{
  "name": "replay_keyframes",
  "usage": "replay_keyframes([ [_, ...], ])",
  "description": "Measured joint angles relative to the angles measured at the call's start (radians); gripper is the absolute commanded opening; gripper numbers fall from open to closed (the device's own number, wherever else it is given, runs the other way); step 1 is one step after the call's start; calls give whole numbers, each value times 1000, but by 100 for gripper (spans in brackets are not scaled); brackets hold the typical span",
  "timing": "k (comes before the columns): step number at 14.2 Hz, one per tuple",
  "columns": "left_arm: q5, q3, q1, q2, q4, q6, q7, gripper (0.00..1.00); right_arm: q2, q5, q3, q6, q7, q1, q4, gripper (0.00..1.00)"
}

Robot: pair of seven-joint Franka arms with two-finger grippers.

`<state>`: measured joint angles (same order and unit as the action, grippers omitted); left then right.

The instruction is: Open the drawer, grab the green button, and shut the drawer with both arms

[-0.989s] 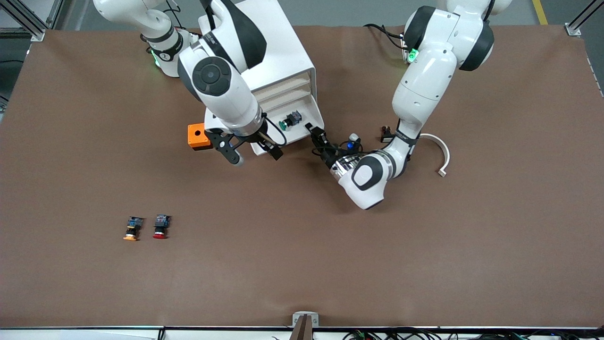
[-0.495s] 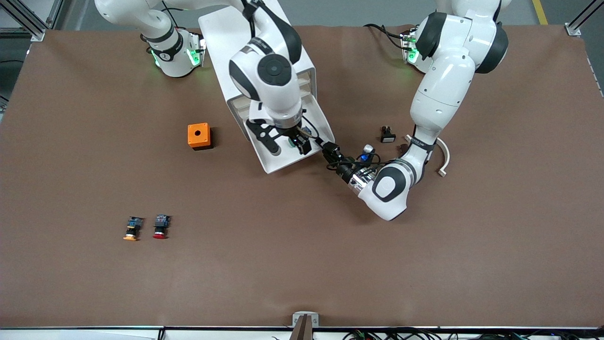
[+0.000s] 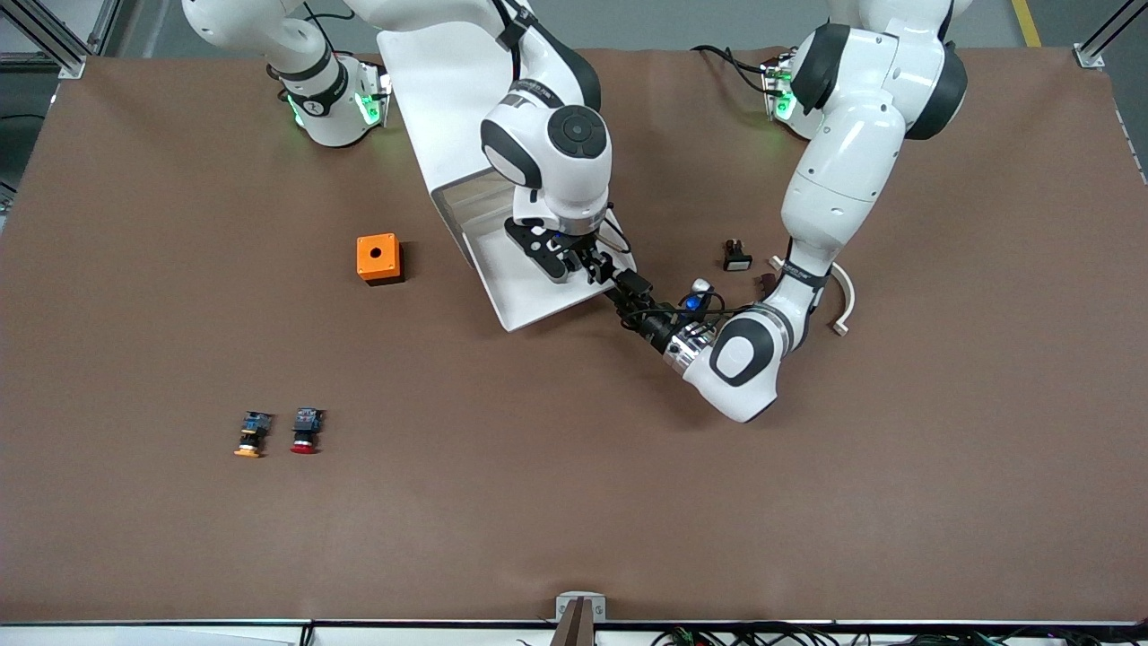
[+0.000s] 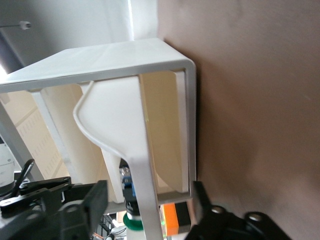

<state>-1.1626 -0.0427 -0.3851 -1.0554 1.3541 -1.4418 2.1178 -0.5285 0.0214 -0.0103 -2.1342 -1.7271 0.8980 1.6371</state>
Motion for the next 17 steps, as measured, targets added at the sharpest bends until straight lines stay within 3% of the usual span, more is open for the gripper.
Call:
replay_keyframes([
  [4, 0, 1, 42, 0, -36, -14, -116, 99, -31, 1, -1, 0, 0, 0, 1, 93],
  [6, 0, 5, 61, 1, -69, -15, -206, 99, -38, 1, -1, 0, -1, 2, 1, 87],
  [10, 0, 66, 65, 3, -149, -16, -442, 99, -46, 1, -1, 0, -11, 16, 1, 40],
  [12, 1, 117, 54, 5, -175, -16, -595, 99, -51, 1, -1, 0, -15, 27, 1, 8],
  [13, 4, 148, 41, 8, -185, -16, -686, 99, -52, 1, -1, 0, -19, 31, 0, 0],
  [17, 52, 256, -45, 39, -203, -85, -956, 99, -52, 1, -5, 0, -26, 32, -5, 0],
])
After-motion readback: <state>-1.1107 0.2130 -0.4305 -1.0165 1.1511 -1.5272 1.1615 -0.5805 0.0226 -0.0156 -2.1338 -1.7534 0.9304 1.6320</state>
